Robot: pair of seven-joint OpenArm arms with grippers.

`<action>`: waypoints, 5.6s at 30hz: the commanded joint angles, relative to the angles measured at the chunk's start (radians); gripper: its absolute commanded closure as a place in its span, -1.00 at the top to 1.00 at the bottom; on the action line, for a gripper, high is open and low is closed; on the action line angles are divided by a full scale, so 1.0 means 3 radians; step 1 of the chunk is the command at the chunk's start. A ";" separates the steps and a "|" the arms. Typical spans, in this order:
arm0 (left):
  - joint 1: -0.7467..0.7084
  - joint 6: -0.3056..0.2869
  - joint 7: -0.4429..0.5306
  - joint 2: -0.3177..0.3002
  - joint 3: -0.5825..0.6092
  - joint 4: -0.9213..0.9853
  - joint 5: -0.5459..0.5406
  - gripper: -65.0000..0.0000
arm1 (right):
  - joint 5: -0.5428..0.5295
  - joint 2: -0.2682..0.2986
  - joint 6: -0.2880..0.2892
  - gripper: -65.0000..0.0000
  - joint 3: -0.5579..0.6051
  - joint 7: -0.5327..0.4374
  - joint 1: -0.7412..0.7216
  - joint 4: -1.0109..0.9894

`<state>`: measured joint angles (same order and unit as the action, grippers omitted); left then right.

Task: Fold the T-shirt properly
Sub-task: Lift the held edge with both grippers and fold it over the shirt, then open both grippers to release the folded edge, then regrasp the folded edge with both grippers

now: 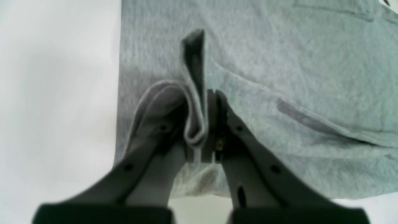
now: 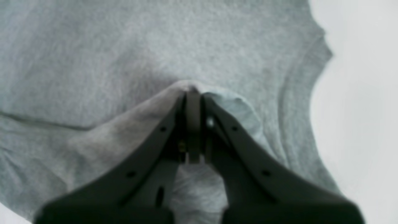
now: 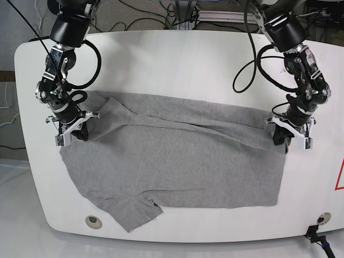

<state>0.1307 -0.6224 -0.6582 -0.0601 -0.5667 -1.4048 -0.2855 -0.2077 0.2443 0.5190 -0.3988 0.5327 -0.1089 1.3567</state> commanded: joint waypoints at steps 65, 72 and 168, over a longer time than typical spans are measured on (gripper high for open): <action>-0.0878 -0.0025 0.0478 -0.0375 -0.0124 -0.1130 0.0397 -0.09 | 0.0434 0.0093 -0.0029 0.51 -0.0499 -0.0341 0.0959 0.0769; -0.0924 -0.0030 0.0478 -0.0380 -0.0124 -0.1135 0.0397 -0.09 | 0.0429 0.0088 -0.0029 0.51 -0.0499 -0.0505 0.0944 0.0508; -0.0699 -0.0035 0.0979 -0.0416 0.0265 0.0798 0.0182 -1.00 | 0.0429 0.0042 -0.0004 -1.00 -0.0591 -0.0750 0.1097 0.0022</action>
<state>-0.0658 -0.6487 -0.2955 -0.1650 -0.4843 -1.1549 -0.2832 -0.1009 0.2611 0.5228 -0.5709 0.2783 0.1928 1.3361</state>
